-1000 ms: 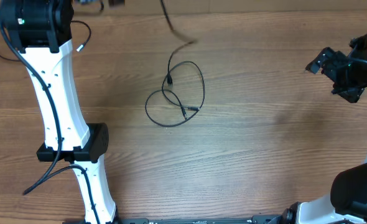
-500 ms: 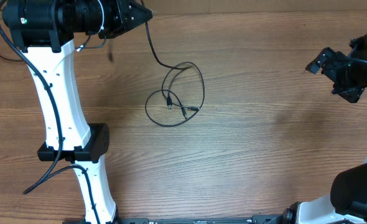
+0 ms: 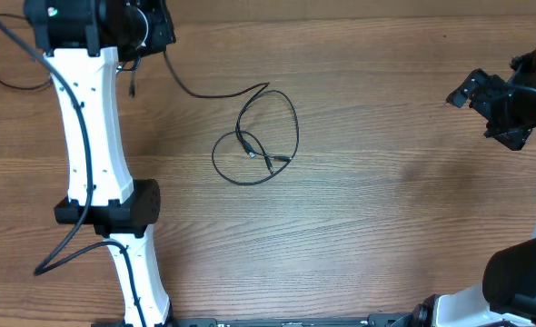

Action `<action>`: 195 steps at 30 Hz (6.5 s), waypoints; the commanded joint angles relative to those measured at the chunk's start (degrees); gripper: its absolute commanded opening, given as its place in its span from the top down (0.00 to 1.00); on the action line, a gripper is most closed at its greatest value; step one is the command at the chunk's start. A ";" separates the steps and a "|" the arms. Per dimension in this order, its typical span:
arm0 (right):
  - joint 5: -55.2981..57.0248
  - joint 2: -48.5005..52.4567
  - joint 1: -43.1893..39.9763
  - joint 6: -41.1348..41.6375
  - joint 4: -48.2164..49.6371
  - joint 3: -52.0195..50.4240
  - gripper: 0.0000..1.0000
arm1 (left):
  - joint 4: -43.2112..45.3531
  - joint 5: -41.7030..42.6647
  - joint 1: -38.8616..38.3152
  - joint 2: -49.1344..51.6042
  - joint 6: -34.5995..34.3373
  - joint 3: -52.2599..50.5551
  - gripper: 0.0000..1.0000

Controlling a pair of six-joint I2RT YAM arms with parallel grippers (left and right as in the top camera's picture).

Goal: Untangle cables

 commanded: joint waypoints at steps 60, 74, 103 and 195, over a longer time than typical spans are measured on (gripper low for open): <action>-0.04 0.11 0.04 -0.22 0.15 0.13 0.00 | 19.21 1.07 -10.14 -0.46 3.72 -65.00 0.45; -0.04 0.11 0.04 -0.22 0.17 0.13 0.00 | 27.96 0.87 -12.00 -0.46 -0.31 -72.06 0.71; -0.02 0.11 0.04 -0.22 0.15 0.13 0.00 | -0.17 6.49 -14.47 -3.34 2.32 -11.96 0.96; -0.04 0.11 0.04 -0.22 0.15 0.13 0.00 | 46.51 -39.93 31.12 -24.79 4.68 -75.63 0.96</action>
